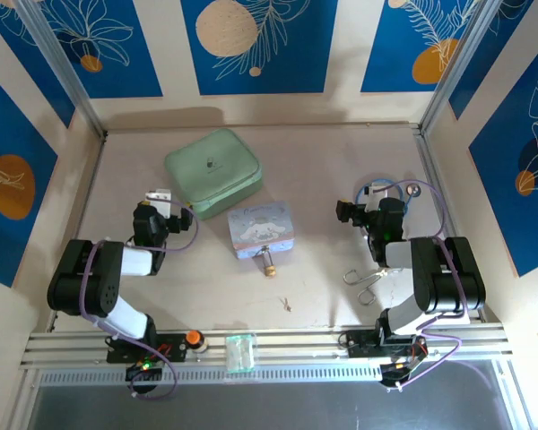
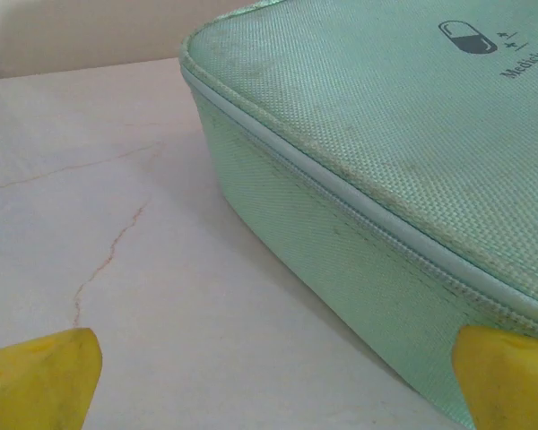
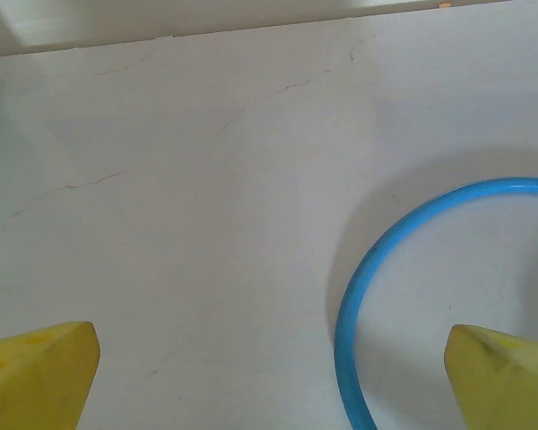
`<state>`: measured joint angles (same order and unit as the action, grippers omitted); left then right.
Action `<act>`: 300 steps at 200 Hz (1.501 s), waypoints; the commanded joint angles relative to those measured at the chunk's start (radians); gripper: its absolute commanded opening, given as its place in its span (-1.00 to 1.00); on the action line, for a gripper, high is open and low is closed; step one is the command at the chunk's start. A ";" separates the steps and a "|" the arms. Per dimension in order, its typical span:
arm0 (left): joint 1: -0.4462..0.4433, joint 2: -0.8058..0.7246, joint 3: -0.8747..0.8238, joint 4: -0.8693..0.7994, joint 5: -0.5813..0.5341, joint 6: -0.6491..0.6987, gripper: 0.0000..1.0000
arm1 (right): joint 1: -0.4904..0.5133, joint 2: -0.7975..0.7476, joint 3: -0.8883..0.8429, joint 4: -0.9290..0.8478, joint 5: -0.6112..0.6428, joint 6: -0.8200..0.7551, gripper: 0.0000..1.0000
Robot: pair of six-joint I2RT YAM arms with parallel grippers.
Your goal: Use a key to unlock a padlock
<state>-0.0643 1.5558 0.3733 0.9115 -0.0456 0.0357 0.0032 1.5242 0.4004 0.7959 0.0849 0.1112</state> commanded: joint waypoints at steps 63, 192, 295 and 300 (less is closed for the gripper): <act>0.011 0.007 0.008 0.014 0.050 0.013 0.99 | -0.003 -0.002 0.021 0.005 -0.015 -0.016 0.98; 0.011 0.003 0.004 0.019 0.024 0.003 0.99 | -0.003 -0.004 0.021 0.005 -0.016 -0.016 0.98; 0.011 -0.395 0.023 -0.364 -0.218 -0.170 0.99 | 0.021 -0.251 0.067 -0.267 0.033 0.005 0.98; 0.011 -0.414 0.028 -0.386 -0.217 -0.201 0.99 | 0.019 -0.277 0.069 -0.287 0.031 0.021 0.98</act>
<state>-0.0624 1.2362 0.3470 0.7269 -0.2062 -0.0502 0.0154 1.3460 0.4343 0.6239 0.0978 0.1120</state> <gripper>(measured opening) 0.996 0.991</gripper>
